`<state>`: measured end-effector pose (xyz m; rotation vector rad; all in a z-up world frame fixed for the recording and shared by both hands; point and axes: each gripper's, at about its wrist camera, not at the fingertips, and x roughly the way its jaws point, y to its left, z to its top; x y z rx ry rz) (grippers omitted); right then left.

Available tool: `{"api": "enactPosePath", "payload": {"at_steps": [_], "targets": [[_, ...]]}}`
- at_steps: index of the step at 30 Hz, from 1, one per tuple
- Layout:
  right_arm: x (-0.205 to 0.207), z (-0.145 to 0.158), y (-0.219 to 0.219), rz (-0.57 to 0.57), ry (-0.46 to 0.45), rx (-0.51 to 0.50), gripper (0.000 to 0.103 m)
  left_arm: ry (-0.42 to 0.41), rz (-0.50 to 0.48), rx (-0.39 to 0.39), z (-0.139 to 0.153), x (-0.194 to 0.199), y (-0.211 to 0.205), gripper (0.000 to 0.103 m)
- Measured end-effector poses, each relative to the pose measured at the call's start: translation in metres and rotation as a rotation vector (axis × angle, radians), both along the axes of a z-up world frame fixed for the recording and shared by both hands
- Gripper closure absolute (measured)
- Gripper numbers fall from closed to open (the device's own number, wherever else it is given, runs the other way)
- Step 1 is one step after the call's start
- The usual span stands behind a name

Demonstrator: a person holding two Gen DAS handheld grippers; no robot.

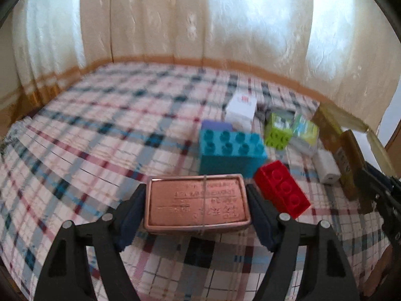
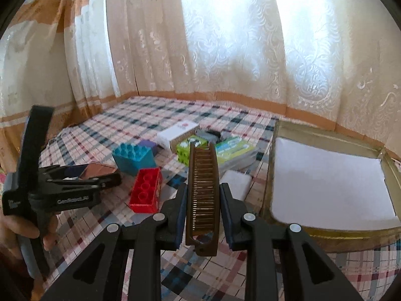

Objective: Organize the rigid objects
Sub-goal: 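Carry the copper plaque and brown comb over the gold tin tray with both tools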

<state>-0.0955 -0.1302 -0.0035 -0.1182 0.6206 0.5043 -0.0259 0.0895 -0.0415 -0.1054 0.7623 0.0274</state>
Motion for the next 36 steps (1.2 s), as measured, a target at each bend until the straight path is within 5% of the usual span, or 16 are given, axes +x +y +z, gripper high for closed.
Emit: {"api": "enactPosePath", "payload": {"at_steps": [10,23,36], "targets": [[0.002,0.022,-0.054,-0.121,-0.09,0.069,0.075,-0.235,-0.053,0.027,0.047,-0.022,-0.033,0.026],[0.015,0.024,-0.144,-0.311,-0.129,0.086,0.075,-0.3,-0.18,0.002,0.07,-0.02,-0.123,0.026],[0.025,0.019,-0.212,-0.458,-0.147,0.016,0.075,-0.272,-0.299,-0.023,0.068,-0.014,-0.219,0.026]]}}
